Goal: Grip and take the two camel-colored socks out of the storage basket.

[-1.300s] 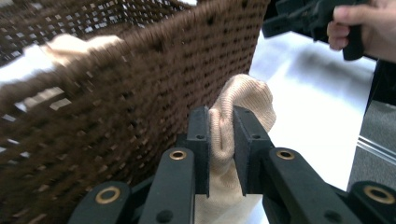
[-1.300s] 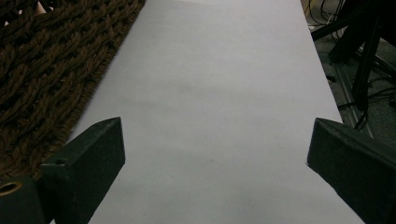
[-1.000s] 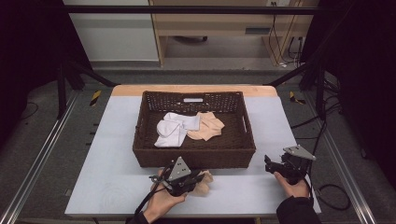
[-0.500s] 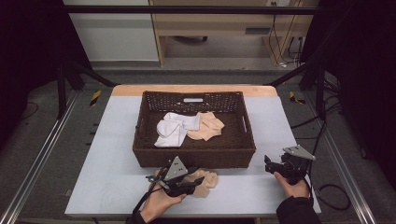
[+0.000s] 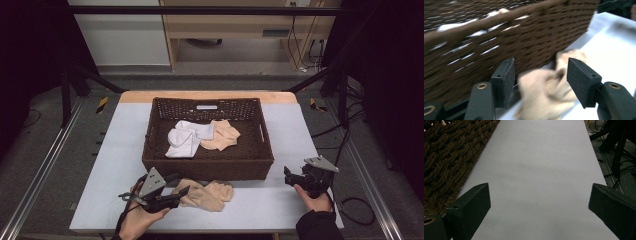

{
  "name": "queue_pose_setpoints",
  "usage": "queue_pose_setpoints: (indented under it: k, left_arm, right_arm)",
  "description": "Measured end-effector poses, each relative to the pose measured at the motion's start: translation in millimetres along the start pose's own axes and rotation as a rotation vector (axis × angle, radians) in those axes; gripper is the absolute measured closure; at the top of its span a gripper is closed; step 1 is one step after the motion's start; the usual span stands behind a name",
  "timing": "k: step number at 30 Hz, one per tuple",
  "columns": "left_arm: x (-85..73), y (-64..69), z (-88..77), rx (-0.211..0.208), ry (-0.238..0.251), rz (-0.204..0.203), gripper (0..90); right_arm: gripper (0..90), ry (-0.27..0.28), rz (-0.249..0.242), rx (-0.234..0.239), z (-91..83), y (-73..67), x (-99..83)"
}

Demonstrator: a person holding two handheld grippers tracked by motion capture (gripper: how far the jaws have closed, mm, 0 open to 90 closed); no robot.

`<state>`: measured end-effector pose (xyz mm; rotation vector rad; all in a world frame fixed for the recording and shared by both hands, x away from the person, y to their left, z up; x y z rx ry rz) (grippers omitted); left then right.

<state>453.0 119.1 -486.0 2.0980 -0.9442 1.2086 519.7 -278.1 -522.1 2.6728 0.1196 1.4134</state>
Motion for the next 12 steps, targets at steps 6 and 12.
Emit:
queue_pose_setpoints:
  k: [6,12]
  left_arm:
    - [-14.1,-25.4,-21.4,0.062,-0.005,-0.034,36.9]
    - [-27.0,-44.3,-34.7,0.111,-0.009,-0.063,36.6]
  right_arm:
    - [4.2,-0.002,0.007,-0.001,-0.5,0.6,-0.4]
    - [4.3,-0.007,0.012,0.0,-0.3,1.6,-1.6]
Point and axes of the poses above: each handheld gripper's, and its own axes: z roughly forward along the jaws, x roughly out of its top, y roughly to its right, the point moved 10 cm from there along z, roughly forward along the jaws, and after that the axes turned 8 degrees about -x, right-handed, at the moved point
